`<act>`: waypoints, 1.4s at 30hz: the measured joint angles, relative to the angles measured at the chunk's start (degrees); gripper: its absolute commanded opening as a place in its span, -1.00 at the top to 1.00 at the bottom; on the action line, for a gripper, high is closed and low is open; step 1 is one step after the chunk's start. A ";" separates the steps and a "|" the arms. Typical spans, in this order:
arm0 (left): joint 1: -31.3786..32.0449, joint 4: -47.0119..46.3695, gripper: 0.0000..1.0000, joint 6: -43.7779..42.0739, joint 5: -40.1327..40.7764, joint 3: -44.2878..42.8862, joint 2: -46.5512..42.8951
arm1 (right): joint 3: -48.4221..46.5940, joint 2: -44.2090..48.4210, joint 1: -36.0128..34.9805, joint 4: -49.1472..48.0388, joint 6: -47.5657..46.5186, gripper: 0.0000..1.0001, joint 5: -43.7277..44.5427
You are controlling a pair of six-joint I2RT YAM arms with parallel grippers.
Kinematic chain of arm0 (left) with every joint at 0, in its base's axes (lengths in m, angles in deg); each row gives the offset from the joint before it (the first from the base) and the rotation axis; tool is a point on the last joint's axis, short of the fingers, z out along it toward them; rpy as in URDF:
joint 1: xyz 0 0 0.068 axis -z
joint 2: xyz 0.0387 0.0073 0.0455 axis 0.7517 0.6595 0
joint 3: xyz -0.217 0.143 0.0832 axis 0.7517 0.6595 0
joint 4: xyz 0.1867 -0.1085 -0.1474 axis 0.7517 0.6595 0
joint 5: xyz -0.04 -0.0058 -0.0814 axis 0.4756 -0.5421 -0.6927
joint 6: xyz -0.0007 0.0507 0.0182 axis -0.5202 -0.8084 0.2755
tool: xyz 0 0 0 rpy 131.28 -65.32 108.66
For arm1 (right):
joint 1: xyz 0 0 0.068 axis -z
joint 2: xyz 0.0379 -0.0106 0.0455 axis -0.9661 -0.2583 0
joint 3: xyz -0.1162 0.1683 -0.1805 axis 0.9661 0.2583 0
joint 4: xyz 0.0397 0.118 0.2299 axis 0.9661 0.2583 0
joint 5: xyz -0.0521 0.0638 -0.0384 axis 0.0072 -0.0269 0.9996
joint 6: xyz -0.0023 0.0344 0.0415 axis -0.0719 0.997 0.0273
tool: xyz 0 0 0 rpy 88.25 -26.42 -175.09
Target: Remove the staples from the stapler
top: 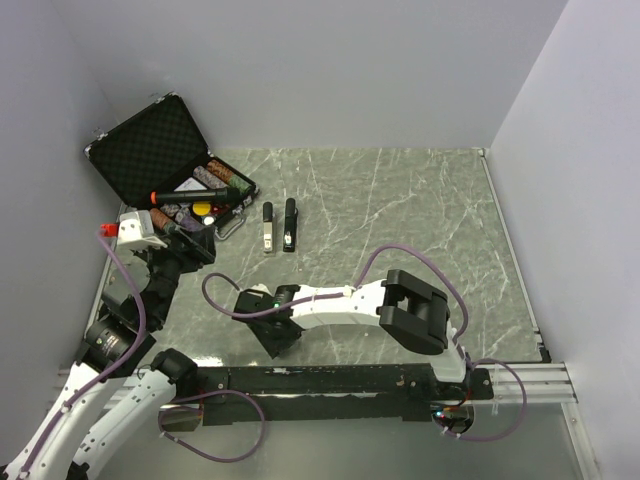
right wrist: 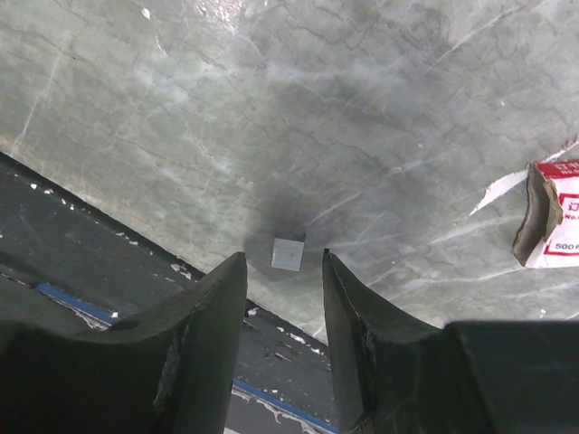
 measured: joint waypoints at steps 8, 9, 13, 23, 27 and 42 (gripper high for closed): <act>0.00 -0.02 -0.57 0.00 0.00 0.20 0.04 | -0.46 -0.07 0.00 0.92 0.09 0.14 0.42; 0.00 -0.02 -0.57 0.00 -0.02 0.22 0.07 | -0.66 -0.15 0.00 1.01 0.09 0.14 0.55; 0.00 -0.02 -0.57 0.00 -0.02 0.22 0.07 | -1.27 -1.03 0.00 0.94 0.13 0.17 1.03; 0.00 -0.04 -0.56 -0.02 -0.02 0.22 0.11 | -2.14 -1.77 0.00 1.92 0.52 0.35 1.64; 0.00 -0.04 -0.57 0.00 -0.02 0.22 0.22 | -2.14 -1.77 0.00 2.23 0.74 0.56 2.21; 0.00 -0.04 -0.57 -0.02 -0.02 0.22 1.14 | -1.03 -0.87 0.00 2.25 2.16 0.77 4.33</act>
